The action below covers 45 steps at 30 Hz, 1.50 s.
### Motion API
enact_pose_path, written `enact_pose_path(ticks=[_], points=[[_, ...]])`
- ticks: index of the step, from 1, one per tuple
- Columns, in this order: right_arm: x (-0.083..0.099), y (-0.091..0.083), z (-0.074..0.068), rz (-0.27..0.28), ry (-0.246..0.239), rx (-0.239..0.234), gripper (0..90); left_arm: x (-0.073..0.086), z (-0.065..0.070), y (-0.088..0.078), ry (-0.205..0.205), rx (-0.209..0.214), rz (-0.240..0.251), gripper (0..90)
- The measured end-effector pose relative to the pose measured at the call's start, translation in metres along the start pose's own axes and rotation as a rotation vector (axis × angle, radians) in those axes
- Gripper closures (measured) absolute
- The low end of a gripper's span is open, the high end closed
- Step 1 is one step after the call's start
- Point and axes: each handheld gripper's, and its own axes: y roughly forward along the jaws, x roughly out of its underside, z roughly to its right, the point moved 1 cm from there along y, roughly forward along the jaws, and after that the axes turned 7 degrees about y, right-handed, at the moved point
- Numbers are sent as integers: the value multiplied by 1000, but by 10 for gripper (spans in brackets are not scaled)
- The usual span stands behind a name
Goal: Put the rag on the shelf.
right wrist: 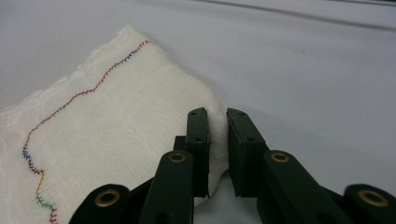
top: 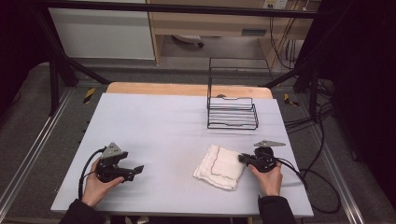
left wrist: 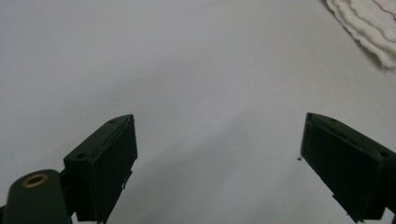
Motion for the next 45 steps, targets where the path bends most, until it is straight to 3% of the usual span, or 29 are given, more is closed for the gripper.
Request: enact_pose_path(ticks=[6, 20, 37, 45], points=[[-1, 0, -4, -1, -30, 26, 812, -8, 5, 6, -11, 9, 7, 108], [1, 0, -4, 9, -50, 31, 808, -37, 24, 23, 28, 28, 1, 106], [2, 0, -5, 14, -61, 37, 807, -94, 60, 75, 94, 77, -19, 105], [2, 0, -5, 15, -67, 39, 806, -120, 73, 107, 83, 84, -39, 135]])
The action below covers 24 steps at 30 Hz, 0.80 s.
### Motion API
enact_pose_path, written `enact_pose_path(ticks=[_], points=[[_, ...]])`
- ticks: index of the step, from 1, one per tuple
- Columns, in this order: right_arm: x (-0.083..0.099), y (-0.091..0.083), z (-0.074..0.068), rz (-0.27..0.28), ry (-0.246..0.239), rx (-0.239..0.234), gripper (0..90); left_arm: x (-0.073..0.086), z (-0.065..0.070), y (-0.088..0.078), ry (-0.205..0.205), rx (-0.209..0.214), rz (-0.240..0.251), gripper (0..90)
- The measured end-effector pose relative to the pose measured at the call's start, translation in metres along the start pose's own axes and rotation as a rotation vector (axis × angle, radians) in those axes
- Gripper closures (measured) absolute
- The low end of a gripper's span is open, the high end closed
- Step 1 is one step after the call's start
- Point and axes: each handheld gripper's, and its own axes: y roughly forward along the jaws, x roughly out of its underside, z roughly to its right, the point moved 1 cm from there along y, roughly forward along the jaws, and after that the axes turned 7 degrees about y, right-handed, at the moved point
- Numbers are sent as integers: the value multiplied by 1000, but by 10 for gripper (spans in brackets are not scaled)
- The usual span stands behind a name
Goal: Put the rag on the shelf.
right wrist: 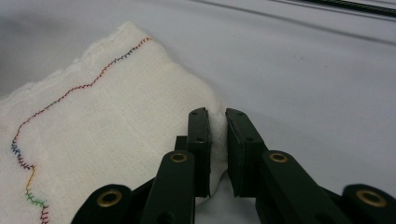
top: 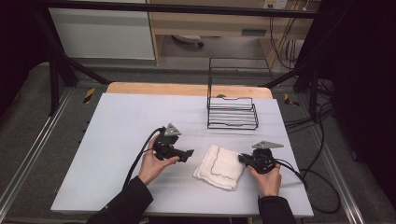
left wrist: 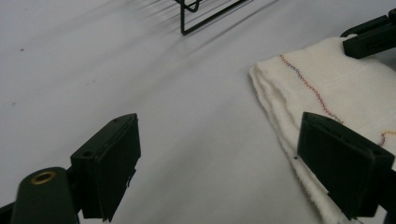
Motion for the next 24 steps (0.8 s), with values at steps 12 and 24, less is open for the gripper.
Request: enact_pose_path(ticks=[12, 24], points=[[0, 0, -1, 1, -3, 0, 805, -31, 25, 52, -11, 31, -36, 234], [0, 0, 0, -1, -9, -3, 803, -35, 30, 88, -25, 41, -104, 506]])
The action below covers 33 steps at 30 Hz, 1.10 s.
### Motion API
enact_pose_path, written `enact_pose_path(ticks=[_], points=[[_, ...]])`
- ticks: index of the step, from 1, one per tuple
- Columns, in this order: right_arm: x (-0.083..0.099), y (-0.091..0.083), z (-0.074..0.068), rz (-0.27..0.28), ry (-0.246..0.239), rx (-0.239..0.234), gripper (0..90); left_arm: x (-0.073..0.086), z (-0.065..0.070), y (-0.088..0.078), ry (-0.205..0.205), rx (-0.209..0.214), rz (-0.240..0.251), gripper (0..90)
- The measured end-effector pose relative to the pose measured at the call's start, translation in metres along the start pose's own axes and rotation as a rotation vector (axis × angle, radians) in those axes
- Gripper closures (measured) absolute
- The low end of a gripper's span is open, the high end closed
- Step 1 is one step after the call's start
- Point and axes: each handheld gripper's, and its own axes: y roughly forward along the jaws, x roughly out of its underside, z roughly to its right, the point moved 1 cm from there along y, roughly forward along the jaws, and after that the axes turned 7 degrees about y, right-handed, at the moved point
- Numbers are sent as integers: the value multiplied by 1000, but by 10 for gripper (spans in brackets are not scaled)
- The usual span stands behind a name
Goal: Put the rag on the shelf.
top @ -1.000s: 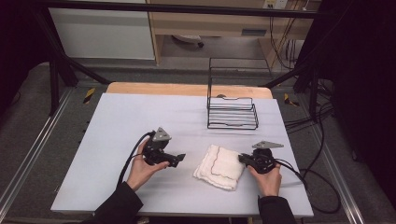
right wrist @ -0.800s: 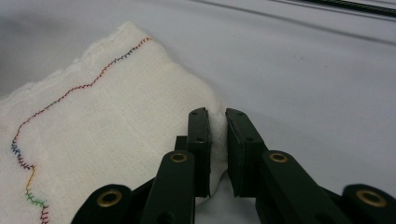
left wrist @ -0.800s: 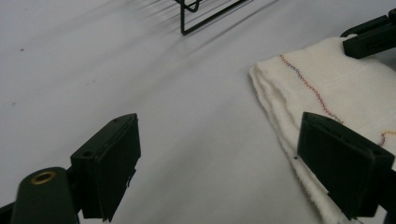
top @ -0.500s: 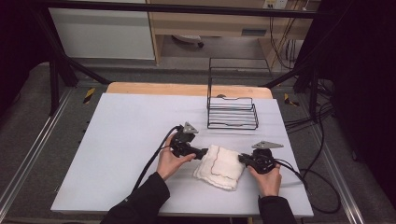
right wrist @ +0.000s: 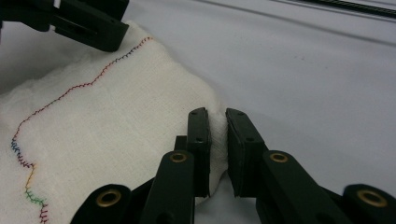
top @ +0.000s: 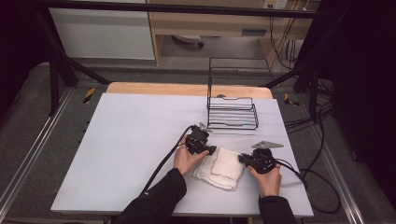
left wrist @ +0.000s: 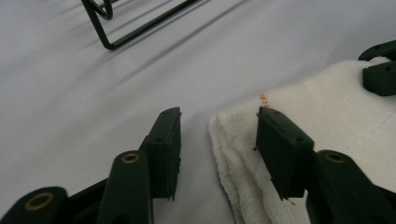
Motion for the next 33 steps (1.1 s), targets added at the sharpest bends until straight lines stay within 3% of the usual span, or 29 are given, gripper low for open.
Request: enact_pose_path(ticks=[11, 15, 19, 27, 30, 33], points=[[0, 0, 0, -2, 2, -3, 802, 1, 2, 5, -18, 46, -4, 656], [0, 0, 0, -3, 4, -3, 802, 1, 6, 4, 12, 39, -9, 707], [-1, 0, 1, -6, 7, -3, 803, 1, 5, 5, -9, 58, -8, 734], [-1, 0, 0, -4, 23, -4, 812, 0, 6, 4, -13, 67, -2, 824], [-2, -1, 0, 0, 33, -7, 817, 1, 4, 2, -17, 75, 6, 831], [-2, -4, 0, 17, 36, -10, 819, 3, 3, -3, -35, 84, 45, 834]])
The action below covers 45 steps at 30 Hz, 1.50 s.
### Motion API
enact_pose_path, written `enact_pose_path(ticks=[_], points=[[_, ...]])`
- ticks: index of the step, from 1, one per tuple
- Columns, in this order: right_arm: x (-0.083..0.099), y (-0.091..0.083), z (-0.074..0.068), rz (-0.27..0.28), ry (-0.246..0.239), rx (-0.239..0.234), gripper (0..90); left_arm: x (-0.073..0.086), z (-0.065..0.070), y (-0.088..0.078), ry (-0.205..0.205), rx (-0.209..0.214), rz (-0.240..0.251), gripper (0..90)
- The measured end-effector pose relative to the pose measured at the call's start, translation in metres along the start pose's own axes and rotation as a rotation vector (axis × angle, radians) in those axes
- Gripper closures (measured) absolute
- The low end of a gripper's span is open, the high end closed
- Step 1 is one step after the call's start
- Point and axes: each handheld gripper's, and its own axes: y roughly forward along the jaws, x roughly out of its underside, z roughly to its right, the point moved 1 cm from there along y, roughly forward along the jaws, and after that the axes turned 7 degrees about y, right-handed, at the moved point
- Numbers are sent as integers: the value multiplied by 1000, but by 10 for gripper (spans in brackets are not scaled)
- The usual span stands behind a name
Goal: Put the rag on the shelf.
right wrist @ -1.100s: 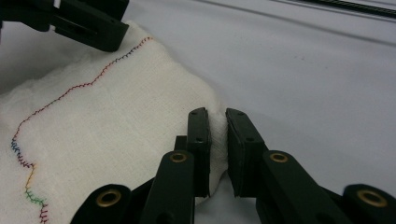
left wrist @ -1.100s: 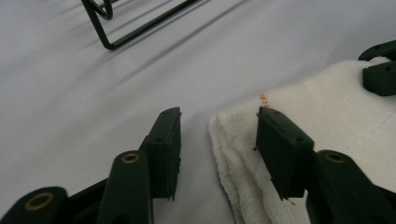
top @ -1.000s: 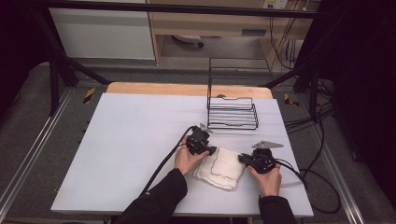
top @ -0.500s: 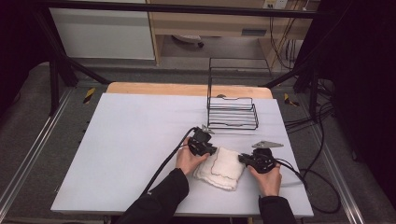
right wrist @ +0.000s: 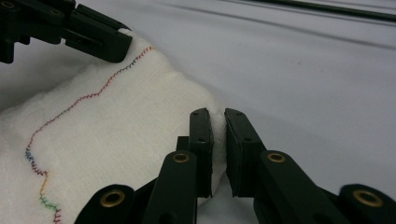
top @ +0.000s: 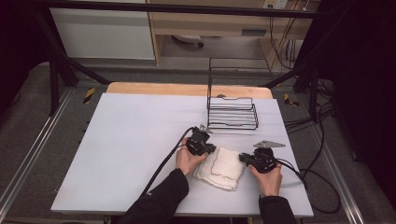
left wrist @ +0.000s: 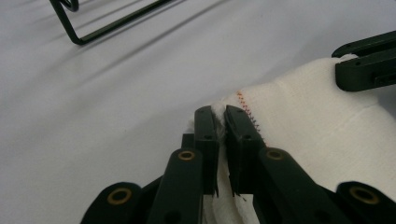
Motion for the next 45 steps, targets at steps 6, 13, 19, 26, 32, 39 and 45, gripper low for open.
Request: enact_pose_path(ticks=[6, 13, 19, 26, 32, 39, 45], points=[[-3, -9, -4, 56, 4, -28, 820, 1, 1, -17, 7, 6, 73, 836], [-8, -18, -13, 107, -15, -39, 822, 5, 3, -34, 20, 7, 137, 836], [-10, -26, -21, 137, -39, -41, 823, 7, 7, -47, 35, -3, 178, 835], [-13, -34, -29, 167, -66, -37, 824, 7, 13, -61, 53, -14, 218, 836], [-16, -40, -33, 194, -78, -39, 825, 8, 18, -70, 58, -18, 250, 836], [-20, -48, -40, 225, -104, -39, 827, 9, 21, -80, 51, -22, 289, 837], [-24, -55, -45, 268, -125, -41, 828, 7, 23, -91, 55, -31, 328, 837]])
